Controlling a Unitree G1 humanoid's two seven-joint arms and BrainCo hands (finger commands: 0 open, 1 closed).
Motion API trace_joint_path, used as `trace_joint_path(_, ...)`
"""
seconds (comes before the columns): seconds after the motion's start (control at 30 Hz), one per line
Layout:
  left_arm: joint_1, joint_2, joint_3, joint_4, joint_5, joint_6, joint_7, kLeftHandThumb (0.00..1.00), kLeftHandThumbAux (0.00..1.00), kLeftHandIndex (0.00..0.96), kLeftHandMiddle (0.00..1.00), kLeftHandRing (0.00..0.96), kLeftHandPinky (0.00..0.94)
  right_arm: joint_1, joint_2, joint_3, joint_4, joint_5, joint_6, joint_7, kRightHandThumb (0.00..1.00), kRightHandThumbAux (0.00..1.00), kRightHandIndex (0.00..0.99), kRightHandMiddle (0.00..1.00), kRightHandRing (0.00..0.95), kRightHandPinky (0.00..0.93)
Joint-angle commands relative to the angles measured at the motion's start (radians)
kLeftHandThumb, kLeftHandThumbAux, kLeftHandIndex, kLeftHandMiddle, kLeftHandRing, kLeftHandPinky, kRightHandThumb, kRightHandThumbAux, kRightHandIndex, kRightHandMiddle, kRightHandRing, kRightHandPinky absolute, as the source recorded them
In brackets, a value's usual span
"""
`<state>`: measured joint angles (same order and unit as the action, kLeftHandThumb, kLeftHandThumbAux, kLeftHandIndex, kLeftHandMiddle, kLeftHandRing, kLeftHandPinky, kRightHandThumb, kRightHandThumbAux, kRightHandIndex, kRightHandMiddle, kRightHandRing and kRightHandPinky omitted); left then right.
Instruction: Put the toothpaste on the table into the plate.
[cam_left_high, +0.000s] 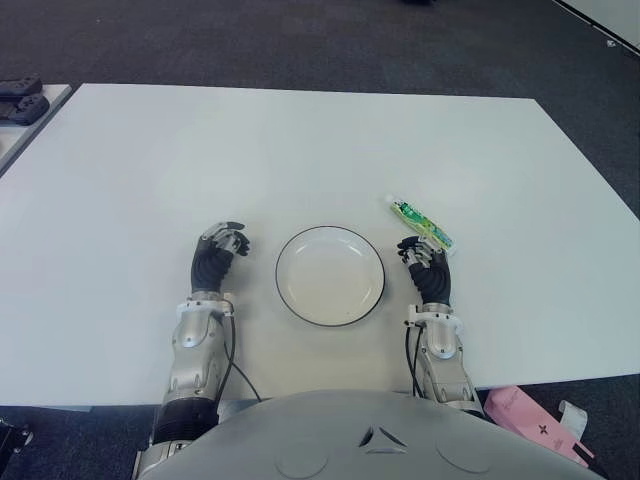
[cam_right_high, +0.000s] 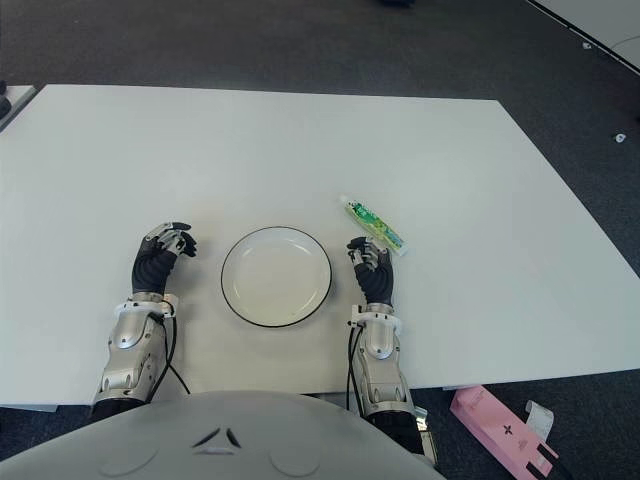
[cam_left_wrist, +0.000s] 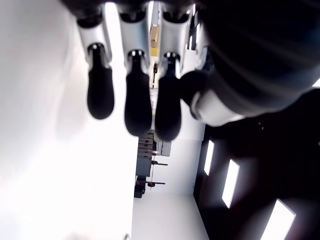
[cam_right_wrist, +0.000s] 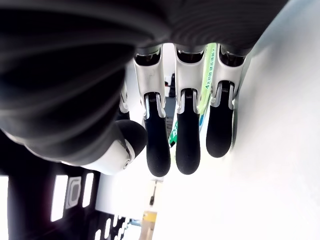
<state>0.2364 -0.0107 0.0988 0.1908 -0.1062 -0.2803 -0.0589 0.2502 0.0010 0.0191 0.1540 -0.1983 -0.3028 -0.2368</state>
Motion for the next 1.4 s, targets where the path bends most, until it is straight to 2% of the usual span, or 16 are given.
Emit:
trace_joint_path(0.03, 0.026, -0.006, -0.007, 0.023, 0.014, 0.046, 0.014, 0.703, 0.720, 0.431, 0.595, 0.601, 0.572, 0.004, 0.000, 0.000, 0.002, -0.007, 0.015, -0.002, 0.693, 0.737, 0.421, 0.480, 0.463, 0.430)
trace_joint_path(0.4, 0.028, -0.007, -0.007, 0.027, 0.018, 0.033, 0.009, 0.703, 0.719, 0.432, 0.592, 0.598, 0.572, 0.004, -0.006, 0.002, -0.002, -0.008, 0.011, 0.003, 0.691, 0.738, 0.421, 0.477, 0.467, 0.464)
trace_joint_path(0.63, 0.026, -0.009, -0.003, 0.030, 0.005, 0.039, 0.002, 0.703, 0.719, 0.432, 0.590, 0.597, 0.569, 0.018, -0.015, 0.011, -0.052, -0.030, 0.012, 0.003, 0.688, 0.739, 0.418, 0.466, 0.456, 0.437)
trace_joint_path(0.9, 0.023, -0.011, -0.003, 0.031, 0.016, 0.043, 0.016, 0.703, 0.719, 0.432, 0.593, 0.597, 0.570, 0.022, -0.062, 0.019, -0.156, -0.103, -0.007, 0.007, 0.686, 0.739, 0.416, 0.443, 0.428, 0.386)
trace_joint_path(1.1, 0.023, -0.009, -0.004, 0.035, 0.022, 0.036, 0.018, 0.703, 0.719, 0.432, 0.594, 0.597, 0.569, 0.011, -0.096, 0.010, -0.177, -0.116, -0.076, 0.000, 0.692, 0.736, 0.415, 0.418, 0.400, 0.359)
trace_joint_path(1.17, 0.023, -0.008, -0.004, 0.037, 0.019, 0.032, 0.015, 0.703, 0.719, 0.432, 0.592, 0.597, 0.569, 0.002, -0.106, 0.002, -0.187, -0.124, -0.098, -0.007, 0.695, 0.735, 0.415, 0.412, 0.395, 0.362)
trace_joint_path(1.4, 0.019, -0.010, -0.003, 0.043, 0.019, 0.023, 0.016, 0.703, 0.719, 0.431, 0.592, 0.594, 0.566, -0.054, -0.146, -0.035, -0.219, -0.144, -0.103, -0.005, 0.705, 0.732, 0.412, 0.415, 0.397, 0.369)
